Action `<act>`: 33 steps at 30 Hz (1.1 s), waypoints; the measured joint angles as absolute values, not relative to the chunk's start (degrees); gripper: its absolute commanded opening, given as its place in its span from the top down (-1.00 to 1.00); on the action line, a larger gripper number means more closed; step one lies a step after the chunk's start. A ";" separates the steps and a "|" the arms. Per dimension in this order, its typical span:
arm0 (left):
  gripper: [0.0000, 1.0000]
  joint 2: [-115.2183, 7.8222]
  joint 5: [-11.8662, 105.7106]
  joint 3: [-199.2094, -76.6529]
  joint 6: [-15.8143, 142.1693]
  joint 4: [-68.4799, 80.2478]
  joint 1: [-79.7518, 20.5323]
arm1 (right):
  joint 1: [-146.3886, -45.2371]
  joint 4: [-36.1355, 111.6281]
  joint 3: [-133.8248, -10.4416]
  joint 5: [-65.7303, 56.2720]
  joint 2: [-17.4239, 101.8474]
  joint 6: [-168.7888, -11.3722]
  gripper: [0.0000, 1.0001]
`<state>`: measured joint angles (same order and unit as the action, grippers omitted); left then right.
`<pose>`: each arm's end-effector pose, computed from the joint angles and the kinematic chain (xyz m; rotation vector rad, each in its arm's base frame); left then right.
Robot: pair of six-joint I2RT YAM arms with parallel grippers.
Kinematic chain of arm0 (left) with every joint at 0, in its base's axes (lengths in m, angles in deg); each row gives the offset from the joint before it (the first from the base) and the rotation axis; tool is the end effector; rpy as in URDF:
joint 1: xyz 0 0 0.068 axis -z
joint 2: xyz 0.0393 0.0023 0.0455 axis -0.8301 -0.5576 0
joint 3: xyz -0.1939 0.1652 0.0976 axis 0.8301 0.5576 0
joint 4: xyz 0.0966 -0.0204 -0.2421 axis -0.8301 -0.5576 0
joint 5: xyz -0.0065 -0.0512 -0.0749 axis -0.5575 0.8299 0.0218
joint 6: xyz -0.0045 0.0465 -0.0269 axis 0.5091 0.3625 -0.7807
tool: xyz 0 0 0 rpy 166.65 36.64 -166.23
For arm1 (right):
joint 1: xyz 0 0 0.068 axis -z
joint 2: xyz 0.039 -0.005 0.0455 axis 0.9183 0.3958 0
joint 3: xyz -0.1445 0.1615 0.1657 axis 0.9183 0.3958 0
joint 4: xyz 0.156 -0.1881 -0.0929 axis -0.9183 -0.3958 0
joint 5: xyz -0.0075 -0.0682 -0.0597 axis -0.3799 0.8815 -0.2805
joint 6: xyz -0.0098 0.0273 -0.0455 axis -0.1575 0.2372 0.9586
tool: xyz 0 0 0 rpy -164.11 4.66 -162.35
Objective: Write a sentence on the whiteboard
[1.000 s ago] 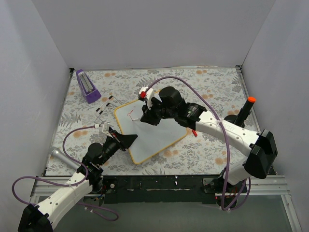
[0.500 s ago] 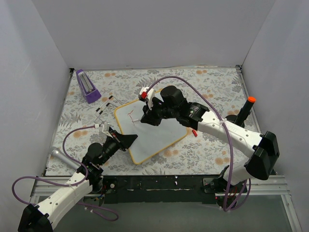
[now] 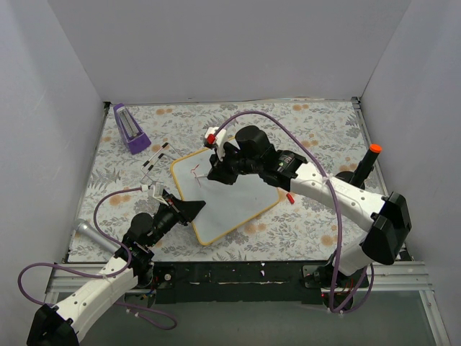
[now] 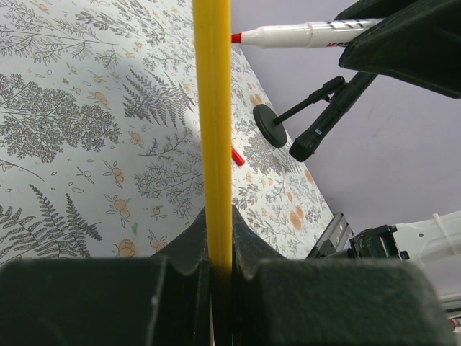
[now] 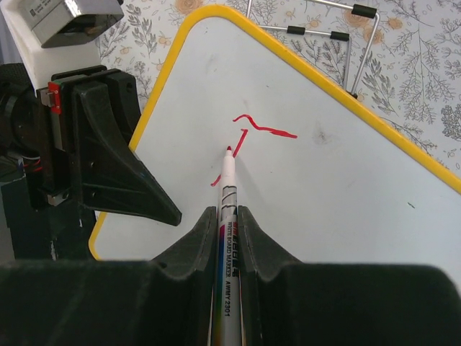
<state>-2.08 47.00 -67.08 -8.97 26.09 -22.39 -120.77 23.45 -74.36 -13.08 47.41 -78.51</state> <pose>0.1110 -0.0804 0.1815 -0.6617 1.7379 -1.6510 0.1994 0.2920 0.3575 -1.1714 1.6917 0.8241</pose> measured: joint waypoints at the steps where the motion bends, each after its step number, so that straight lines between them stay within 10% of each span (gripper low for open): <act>1: 1.00 -2.08 47.00 -67.08 -8.97 26.09 -22.39 | -120.75 23.45 -74.36 -13.05 47.54 -78.51 0.97; 33: 1.00 -2.04 46.98 -67.08 -9.51 25.91 -22.55 | -118.80 23.05 -73.53 -11.70 46.82 -77.81 0.97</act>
<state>-2.04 46.98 -67.08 -9.51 25.91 -22.55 -118.80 23.05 -73.53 -11.70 46.82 -77.81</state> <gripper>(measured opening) 0.039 0.197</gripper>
